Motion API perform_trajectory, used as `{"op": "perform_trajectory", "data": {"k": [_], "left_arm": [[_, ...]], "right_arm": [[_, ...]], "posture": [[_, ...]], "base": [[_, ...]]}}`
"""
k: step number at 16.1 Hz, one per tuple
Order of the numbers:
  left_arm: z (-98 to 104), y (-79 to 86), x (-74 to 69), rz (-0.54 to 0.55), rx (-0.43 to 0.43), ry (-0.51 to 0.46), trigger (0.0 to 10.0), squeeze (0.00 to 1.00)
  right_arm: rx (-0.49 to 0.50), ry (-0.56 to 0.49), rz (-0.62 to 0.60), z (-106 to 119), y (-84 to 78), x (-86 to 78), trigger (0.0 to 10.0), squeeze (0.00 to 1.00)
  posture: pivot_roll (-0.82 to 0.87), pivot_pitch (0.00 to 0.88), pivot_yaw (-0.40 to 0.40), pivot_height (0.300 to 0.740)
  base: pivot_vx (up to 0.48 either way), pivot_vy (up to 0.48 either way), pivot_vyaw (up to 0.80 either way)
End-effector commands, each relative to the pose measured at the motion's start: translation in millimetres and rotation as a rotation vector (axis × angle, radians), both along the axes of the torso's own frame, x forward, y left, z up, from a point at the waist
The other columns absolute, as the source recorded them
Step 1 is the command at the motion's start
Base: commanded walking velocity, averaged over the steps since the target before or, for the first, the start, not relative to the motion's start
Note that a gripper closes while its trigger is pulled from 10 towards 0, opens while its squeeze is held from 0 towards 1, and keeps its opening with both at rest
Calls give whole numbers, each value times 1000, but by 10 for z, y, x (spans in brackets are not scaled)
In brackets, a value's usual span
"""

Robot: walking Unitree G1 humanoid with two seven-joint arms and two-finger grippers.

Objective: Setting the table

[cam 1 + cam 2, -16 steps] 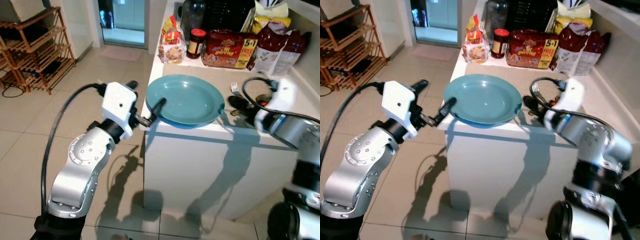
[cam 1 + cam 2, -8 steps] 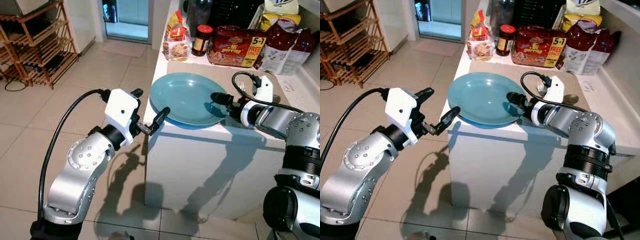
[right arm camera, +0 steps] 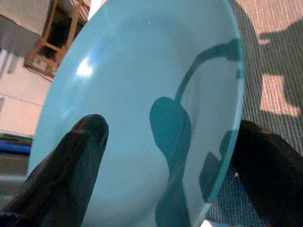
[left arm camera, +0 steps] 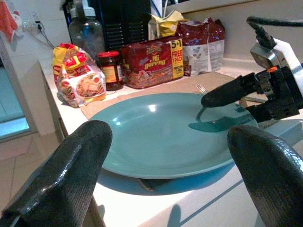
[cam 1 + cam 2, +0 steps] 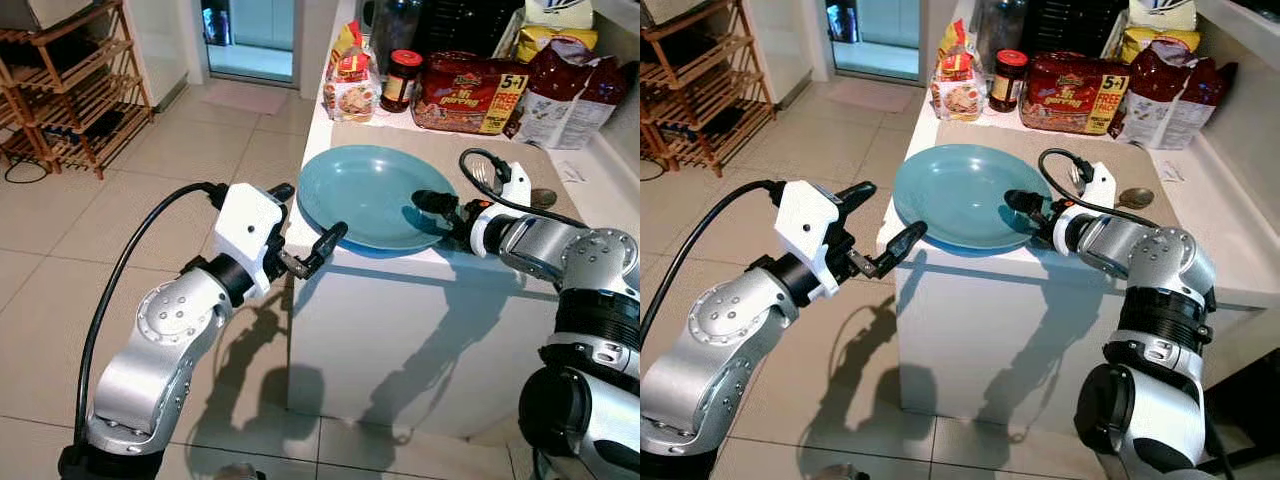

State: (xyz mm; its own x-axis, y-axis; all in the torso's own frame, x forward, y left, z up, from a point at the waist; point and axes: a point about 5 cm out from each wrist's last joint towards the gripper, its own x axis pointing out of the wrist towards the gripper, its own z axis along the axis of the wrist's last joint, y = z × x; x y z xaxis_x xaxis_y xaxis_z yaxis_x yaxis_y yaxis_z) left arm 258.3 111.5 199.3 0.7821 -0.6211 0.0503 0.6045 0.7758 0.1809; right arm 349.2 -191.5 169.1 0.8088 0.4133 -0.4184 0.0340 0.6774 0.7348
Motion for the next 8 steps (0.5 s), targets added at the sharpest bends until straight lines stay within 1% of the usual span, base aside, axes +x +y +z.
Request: {"op": "perform_trajectory", "data": {"k": [1,2,3,4,5,6,8], "left_arm": [[28,-38,-39,-26,5,-7,10000,0],[20,-34,-42,-28,8,2,10000,0],[16,-31,-51,-29,8,7,10000,0],[15,-31,-55,-30,8,8,10000,0],[5,-40,-78,-43,7,19,10000,0],[1,-50,-95,-58,9,22,10000,0],[0,-62,-110,-66,7,25,10000,0]], "right_arm": [[28,-1,2,33,36,32,7961,0],[33,2,13,28,72,39,4353,0],[42,9,21,16,108,45,3255,0],[45,10,22,12,115,47,2549,0],[58,16,25,1,129,50,1529,0],[60,19,23,-5,135,54,78,0],[60,28,21,-23,139,57,0,0]], "posture": [[122,11,-91,740],[125,11,-93,740],[128,11,-97,740],[128,11,-97,740],[128,11,-97,740],[133,10,-101,740],[133,10,-101,740]], "base": [[0,0,0],[0,0,0],[0,0,0],[0,0,0],[0,0,0],[0,0,0],[0,0,0]]}}
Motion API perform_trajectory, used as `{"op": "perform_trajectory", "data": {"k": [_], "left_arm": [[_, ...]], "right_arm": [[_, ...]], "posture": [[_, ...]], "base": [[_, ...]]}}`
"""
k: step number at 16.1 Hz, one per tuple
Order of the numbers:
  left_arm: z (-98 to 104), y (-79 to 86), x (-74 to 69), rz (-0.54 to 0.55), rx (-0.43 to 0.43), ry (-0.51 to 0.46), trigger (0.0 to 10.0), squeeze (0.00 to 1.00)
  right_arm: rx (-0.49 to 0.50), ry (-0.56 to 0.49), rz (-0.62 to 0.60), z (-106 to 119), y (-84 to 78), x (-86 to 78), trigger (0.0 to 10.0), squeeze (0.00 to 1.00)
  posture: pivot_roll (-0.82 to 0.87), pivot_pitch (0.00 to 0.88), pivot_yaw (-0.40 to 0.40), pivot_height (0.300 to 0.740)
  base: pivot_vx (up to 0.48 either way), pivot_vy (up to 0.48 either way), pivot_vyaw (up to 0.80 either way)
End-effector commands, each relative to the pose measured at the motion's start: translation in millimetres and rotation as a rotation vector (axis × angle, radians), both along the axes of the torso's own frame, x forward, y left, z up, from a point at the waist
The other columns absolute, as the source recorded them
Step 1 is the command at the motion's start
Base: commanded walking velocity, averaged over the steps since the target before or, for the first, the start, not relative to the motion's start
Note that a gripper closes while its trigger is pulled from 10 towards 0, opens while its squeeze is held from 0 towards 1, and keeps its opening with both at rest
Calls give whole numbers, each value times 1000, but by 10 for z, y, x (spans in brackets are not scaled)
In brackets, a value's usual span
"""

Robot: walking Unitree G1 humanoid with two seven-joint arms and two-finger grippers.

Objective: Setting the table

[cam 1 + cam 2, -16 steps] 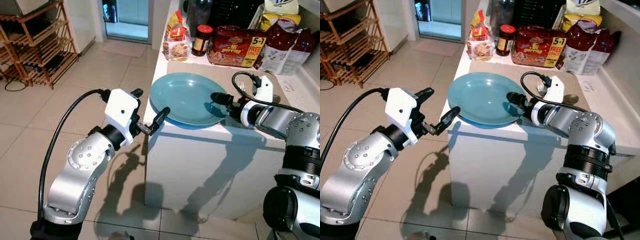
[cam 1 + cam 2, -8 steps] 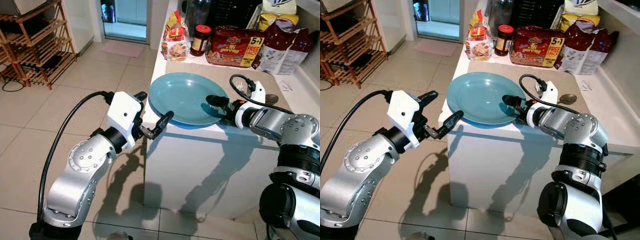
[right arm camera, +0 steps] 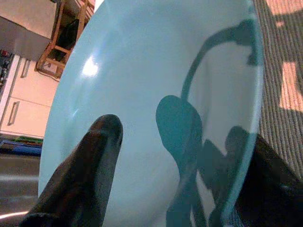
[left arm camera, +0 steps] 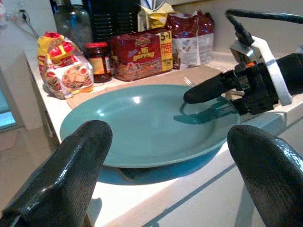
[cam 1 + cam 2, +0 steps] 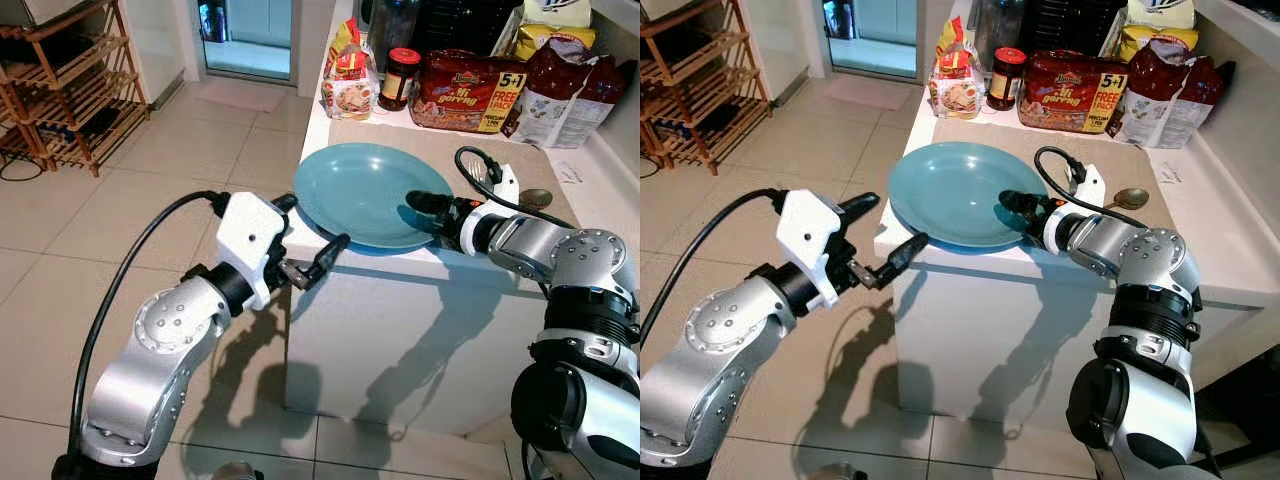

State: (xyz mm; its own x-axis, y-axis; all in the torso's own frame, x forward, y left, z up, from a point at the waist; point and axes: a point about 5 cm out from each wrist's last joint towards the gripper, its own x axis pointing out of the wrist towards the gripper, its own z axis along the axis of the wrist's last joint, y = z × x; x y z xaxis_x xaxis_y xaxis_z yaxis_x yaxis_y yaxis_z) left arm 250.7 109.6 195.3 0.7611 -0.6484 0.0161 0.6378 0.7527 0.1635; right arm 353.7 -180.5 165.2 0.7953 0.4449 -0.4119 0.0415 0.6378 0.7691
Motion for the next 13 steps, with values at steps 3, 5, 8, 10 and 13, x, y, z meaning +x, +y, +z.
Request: {"op": "perform_trajectory", "data": {"k": [3,5,8,10,13], "left_arm": [[45,-45,-37,-36,-1,-9,10000,0],[45,-47,-37,-40,0,-7,10000,0],[41,-52,-48,-45,0,-3,10000,0],[44,-52,-48,-44,-1,-3,10000,0],[40,-59,-48,-45,0,-3,10000,0]], "right_arm": [[20,11,5,13,28,13,0,0],[33,17,3,-4,28,8,0,0],[42,22,-3,-18,12,0,0,0],[47,20,-7,-11,6,1,0,0],[51,15,-13,8,-25,-3,0,0]], "posture": [[134,10,-100,740],[134,12,-98,740],[134,13,-99,740],[133,13,-98,740],[129,14,-97,740]], "base": [[0,0,0],[0,0,0],[0,0,0],[0,0,0],[0,0,0]]}}
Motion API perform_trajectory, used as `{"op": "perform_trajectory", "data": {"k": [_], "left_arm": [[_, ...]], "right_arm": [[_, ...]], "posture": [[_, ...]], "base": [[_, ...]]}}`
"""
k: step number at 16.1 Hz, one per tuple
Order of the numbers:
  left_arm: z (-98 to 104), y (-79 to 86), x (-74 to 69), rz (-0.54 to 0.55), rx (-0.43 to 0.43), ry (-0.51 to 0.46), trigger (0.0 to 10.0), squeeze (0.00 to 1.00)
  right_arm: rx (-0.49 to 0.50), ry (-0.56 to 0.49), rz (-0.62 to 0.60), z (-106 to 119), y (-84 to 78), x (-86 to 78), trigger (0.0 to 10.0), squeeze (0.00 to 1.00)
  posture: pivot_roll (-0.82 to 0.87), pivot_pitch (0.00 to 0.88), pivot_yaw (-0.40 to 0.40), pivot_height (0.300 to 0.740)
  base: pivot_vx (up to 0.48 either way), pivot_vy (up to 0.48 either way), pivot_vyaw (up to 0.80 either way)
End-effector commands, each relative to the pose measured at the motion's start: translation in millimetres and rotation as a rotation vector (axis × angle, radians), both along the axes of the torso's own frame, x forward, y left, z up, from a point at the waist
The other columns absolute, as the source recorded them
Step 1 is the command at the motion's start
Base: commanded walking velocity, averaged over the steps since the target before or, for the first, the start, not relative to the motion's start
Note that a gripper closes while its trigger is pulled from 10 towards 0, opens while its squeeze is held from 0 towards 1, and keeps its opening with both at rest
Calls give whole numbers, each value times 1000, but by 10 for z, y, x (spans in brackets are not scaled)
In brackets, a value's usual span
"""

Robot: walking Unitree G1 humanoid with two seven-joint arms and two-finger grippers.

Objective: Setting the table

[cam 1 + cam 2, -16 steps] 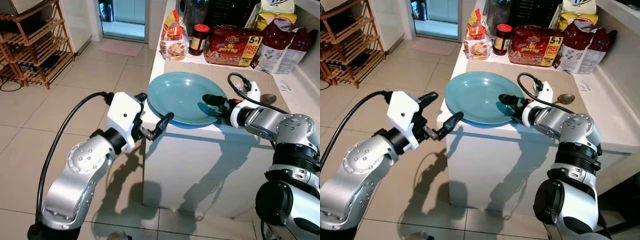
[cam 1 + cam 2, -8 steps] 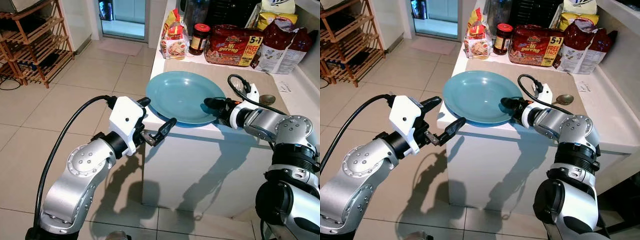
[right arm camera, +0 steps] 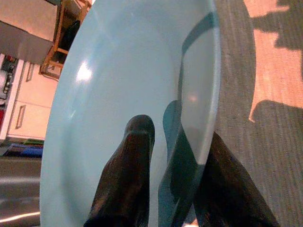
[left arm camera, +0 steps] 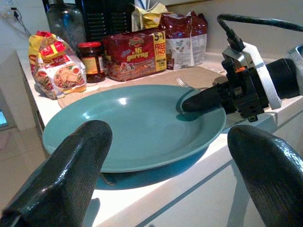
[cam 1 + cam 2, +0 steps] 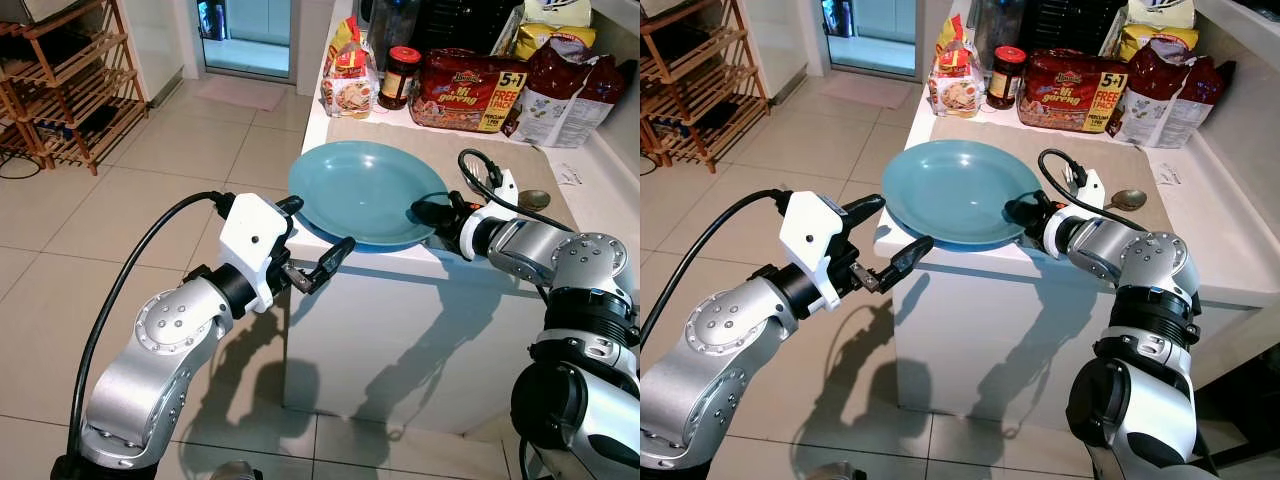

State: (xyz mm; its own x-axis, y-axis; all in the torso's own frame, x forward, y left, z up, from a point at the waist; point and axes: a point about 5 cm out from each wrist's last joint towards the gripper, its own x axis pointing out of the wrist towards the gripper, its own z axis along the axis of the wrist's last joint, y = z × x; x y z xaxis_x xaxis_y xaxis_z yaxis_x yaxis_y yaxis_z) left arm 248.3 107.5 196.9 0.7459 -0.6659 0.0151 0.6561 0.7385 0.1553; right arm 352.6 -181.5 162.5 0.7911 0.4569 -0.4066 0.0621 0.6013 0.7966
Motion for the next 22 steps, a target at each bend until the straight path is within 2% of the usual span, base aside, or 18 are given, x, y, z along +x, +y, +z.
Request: {"op": "perform_trajectory", "data": {"k": [1,8,11,12,13,14,15,16,18,20,22], "left_arm": [[27,-36,-17,-20,4,-10,10000,0],[30,-42,10,-23,1,-17,10000,0],[43,-18,32,17,-8,-47,10000,0],[68,34,75,95,-21,-74,10000,0],[79,67,94,133,-22,-85,10000,0],[101,165,148,223,-45,-79,10000,0],[136,224,175,269,-61,-91,10000,0],[143,248,181,292,-65,-90,10000,0],[136,242,191,291,-57,-90,10000,0],[146,199,222,270,-53,-90,10000,0],[172,200,243,272,-50,-94,10000,0]], "right_arm": [[7,-9,-12,55,-54,-3,0,0],[53,-42,-40,148,-176,-38,0,0],[94,-135,-78,307,-259,-82,0,0],[138,-260,-135,500,-331,-123,0,0],[143,-324,-176,586,-366,-147,0,0],[58,-465,-274,732,-455,-239,2980,0],[-5,-526,-302,798,-483,-337,4980,0],[24,-541,-298,834,-471,-470,10000,0],[28,-583,-312,870,-434,-558,10000,0],[-36,-635,-345,870,-331,-620,10000,0],[-129,-662,-320,845,-157,-693,10000,0]], "posture": [[126,14,-96,740],[113,0,-86,740],[109,0,-88,740],[111,0,-91,740],[111,0,-92,740],[118,0,-99,740],[113,0,-97,740],[110,2,-92,740],[100,9,-74,740],[96,18,-59,740],[97,29,-48,740]], "base": [[0,0,0],[0,0,0],[0,0,0],[0,0,0],[0,0,0],[0,0,0],[0,0,0],[0,0,0],[-124,0,0],[-351,0,0],[-349,0,0]]}}
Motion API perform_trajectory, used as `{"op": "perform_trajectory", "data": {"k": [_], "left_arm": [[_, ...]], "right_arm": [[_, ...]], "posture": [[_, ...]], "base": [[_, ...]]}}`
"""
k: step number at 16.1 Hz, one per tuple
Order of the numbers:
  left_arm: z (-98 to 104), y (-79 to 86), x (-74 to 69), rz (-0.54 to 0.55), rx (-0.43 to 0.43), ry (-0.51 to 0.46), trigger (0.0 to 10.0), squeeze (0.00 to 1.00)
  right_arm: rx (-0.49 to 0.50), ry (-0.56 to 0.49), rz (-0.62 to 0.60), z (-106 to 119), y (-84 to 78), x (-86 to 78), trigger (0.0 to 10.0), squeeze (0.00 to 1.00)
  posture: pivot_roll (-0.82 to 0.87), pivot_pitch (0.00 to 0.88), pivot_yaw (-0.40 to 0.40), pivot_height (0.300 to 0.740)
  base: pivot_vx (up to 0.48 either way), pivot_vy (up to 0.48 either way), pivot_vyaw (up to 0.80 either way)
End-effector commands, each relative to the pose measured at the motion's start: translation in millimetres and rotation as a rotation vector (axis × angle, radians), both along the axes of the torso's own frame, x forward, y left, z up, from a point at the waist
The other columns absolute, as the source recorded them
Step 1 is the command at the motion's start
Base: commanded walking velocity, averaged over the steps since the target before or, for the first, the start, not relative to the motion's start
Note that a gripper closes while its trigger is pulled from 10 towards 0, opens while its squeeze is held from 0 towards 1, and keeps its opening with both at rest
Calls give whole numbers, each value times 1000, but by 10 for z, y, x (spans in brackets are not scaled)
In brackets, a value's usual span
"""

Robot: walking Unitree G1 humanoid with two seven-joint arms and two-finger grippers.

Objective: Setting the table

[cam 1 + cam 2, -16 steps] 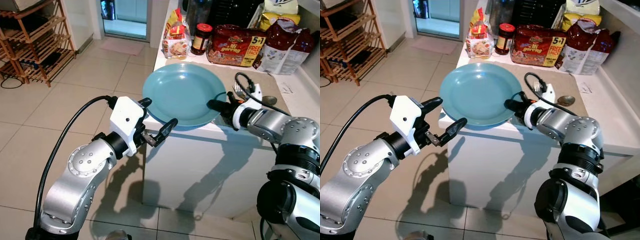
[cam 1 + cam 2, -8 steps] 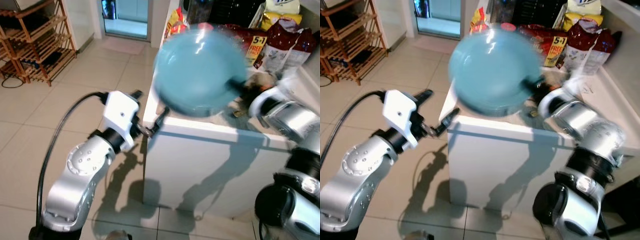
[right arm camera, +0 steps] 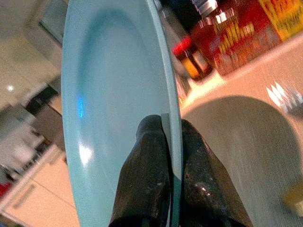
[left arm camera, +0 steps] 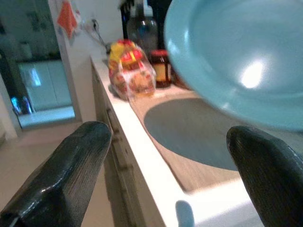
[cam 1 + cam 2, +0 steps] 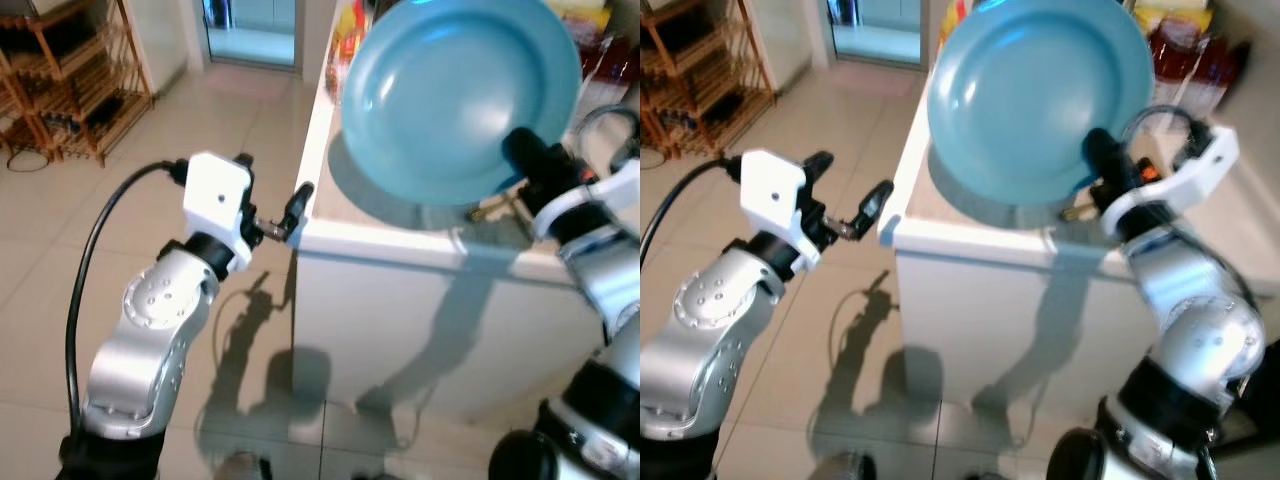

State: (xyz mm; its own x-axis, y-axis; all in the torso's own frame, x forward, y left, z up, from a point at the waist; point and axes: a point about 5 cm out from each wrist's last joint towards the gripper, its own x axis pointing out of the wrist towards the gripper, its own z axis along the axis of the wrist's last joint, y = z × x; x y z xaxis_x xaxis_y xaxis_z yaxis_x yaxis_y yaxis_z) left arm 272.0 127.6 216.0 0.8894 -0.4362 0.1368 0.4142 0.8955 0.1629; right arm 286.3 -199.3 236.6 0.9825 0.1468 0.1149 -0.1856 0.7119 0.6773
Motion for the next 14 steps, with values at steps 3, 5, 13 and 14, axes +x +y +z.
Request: {"op": "perform_trajectory", "data": {"k": [3,5,13,14], "left_arm": [[-18,19,9,-11,23,23,10000,0],[-62,29,1,-17,34,42,10000,0],[-247,107,145,132,63,66,10000,0],[-248,98,148,126,63,59,10000,0]], "right_arm": [[-106,-42,-21,27,106,-130,10000,0],[-126,-41,-46,-47,112,-209,10000,0],[-167,39,-158,-420,232,-223,10000,0],[-188,21,-190,-409,215,-216,10000,0]], "posture": [[106,58,-23,740],[108,21,-14,740],[97,7,-20,740],[97,7,-20,740]], "base": [[-339,0,0],[-159,0,0],[0,-210,0],[0,-480,0]]}}
